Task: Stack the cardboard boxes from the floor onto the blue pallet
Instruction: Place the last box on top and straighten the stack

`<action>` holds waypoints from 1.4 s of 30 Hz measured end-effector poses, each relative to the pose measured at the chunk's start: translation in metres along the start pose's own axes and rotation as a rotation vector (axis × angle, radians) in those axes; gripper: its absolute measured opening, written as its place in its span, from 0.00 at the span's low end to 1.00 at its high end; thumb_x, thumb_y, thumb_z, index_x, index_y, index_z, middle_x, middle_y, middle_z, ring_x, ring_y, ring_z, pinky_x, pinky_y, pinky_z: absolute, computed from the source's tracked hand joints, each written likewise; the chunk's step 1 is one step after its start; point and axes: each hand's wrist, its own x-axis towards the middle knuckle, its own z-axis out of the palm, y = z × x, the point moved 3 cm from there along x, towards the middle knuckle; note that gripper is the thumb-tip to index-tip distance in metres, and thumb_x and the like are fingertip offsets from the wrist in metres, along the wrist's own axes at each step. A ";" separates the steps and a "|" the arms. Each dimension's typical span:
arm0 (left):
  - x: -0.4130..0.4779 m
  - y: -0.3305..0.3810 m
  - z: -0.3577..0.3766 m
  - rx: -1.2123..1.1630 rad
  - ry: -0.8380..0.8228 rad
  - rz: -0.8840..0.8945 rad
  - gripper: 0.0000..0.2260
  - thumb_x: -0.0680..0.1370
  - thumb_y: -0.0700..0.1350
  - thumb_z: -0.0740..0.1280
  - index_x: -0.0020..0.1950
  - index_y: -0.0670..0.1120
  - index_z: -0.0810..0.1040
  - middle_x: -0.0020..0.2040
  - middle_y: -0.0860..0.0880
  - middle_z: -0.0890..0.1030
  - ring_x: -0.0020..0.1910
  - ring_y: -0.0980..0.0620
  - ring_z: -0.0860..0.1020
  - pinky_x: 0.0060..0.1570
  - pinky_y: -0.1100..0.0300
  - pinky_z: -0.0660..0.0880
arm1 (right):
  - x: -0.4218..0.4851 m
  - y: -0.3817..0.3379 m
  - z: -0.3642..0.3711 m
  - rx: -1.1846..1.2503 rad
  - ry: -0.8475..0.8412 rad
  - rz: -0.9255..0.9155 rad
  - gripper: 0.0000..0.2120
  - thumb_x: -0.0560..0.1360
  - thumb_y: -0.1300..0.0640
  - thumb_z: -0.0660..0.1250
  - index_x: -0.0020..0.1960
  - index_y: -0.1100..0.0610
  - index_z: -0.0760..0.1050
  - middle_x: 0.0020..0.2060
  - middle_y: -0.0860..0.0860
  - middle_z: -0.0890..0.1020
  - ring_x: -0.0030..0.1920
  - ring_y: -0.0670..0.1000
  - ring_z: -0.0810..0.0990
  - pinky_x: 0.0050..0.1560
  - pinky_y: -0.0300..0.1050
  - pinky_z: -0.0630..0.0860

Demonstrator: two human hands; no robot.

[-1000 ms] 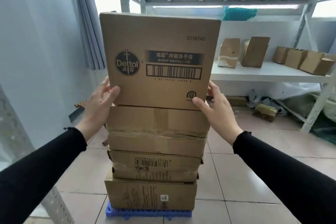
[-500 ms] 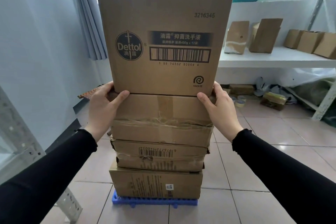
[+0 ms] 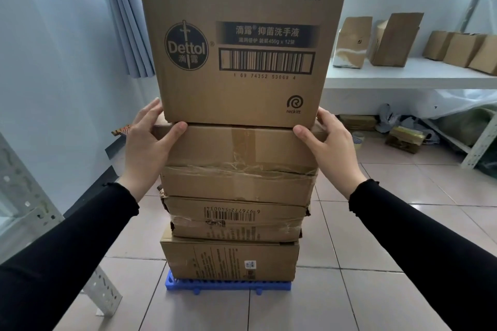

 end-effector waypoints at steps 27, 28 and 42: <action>-0.111 -0.106 0.031 -0.133 -0.234 -0.416 0.18 0.78 0.45 0.75 0.67 0.53 0.78 0.57 0.58 0.83 0.55 0.62 0.80 0.52 0.65 0.76 | -0.096 0.104 0.048 0.210 -0.289 0.328 0.24 0.80 0.59 0.69 0.73 0.47 0.66 0.59 0.36 0.78 0.50 0.24 0.77 0.48 0.22 0.72; -0.111 -0.106 0.031 -0.127 -0.232 -0.413 0.18 0.78 0.45 0.75 0.66 0.53 0.78 0.57 0.58 0.83 0.55 0.62 0.81 0.52 0.64 0.76 | -0.096 0.105 0.048 0.207 -0.290 0.325 0.25 0.80 0.59 0.68 0.74 0.48 0.66 0.58 0.36 0.77 0.50 0.23 0.76 0.48 0.22 0.72; -0.139 -0.148 0.034 -0.146 -0.247 -0.532 0.50 0.71 0.60 0.79 0.84 0.53 0.52 0.79 0.48 0.68 0.75 0.50 0.71 0.73 0.47 0.68 | -0.122 0.128 0.054 0.258 -0.289 0.389 0.55 0.71 0.49 0.79 0.84 0.47 0.44 0.82 0.47 0.60 0.79 0.42 0.61 0.76 0.44 0.64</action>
